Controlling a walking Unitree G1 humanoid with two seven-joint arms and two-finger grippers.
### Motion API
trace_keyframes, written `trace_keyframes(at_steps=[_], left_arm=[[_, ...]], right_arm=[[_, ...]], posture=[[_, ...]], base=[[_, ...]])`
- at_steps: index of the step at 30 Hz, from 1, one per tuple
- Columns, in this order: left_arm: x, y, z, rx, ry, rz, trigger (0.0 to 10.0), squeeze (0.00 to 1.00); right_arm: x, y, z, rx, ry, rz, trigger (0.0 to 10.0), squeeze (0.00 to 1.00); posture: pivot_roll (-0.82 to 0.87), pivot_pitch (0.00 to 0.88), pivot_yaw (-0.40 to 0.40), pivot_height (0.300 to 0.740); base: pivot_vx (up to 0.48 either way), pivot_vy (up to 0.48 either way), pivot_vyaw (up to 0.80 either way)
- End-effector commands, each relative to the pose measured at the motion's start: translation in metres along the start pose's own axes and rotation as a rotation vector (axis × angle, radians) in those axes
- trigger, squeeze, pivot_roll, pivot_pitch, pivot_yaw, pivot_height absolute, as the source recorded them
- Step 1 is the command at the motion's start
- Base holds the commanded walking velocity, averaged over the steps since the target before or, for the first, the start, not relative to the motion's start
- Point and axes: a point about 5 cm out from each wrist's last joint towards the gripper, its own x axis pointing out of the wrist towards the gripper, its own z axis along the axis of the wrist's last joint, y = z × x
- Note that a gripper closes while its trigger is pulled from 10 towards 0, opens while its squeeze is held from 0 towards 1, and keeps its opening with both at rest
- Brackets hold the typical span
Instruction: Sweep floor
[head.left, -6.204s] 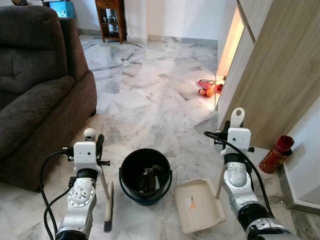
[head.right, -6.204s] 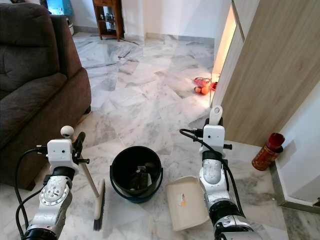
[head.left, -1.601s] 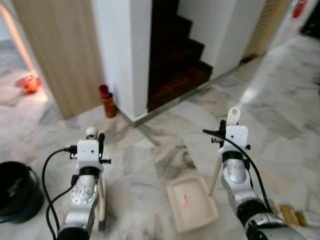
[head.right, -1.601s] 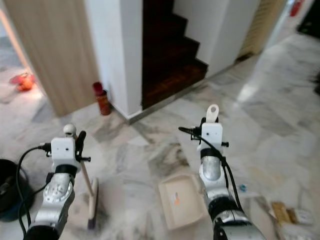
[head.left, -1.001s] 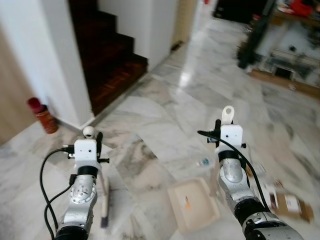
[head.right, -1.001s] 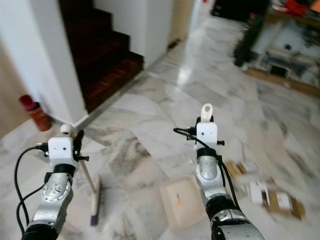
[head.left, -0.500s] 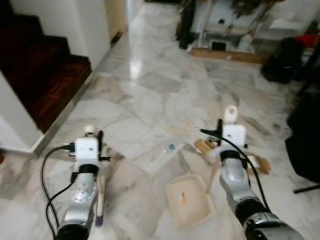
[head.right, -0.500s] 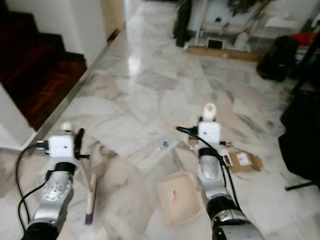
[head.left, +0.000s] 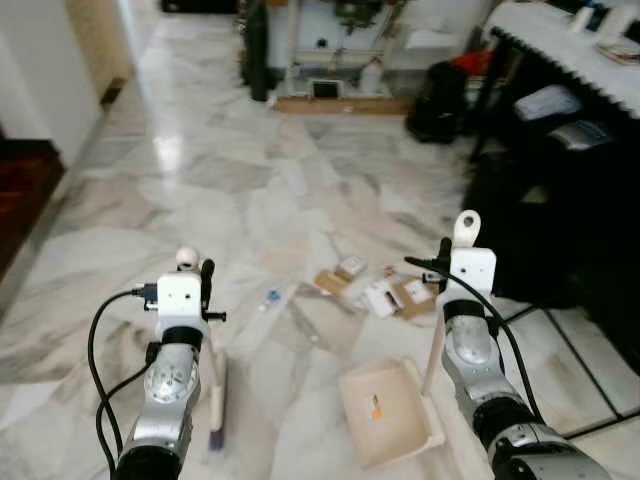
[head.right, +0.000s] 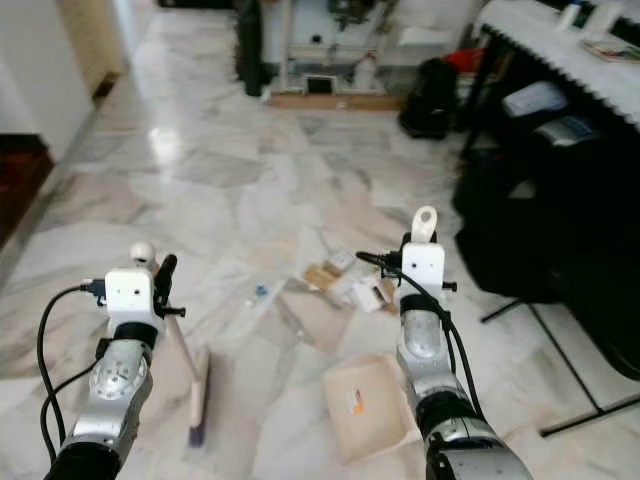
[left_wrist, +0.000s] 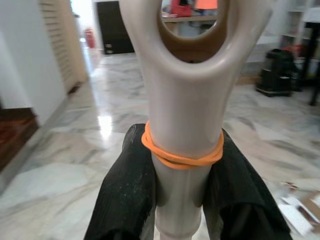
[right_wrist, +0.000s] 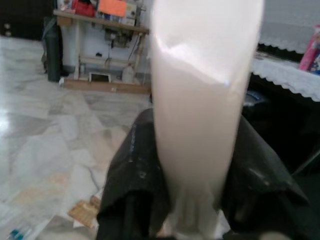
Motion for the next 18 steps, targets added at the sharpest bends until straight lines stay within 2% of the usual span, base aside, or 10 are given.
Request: trace_keyframes(at_steps=[1,18], left_arm=[[0.0036,-0.0006,0.0065,0.004,-0.034,-0.004,10.0,0.00],[0.0031,-0.0005,0.0062,-0.013,-0.035,-0.004,10.0,0.00]], right_arm=[[0.0046,-0.0024,0.0088,0.006,-0.047,-0.005,10.0,0.00],[0.0047,-0.0004,0.0088,0.007,-0.043,0.003,10.0,0.00]], posture=[[0.10,0.000,-0.032,0.740],[0.11,0.000,-0.036,0.740]], base=[[0.000,0.000,0.00],[0.000,0.000,0.00]])
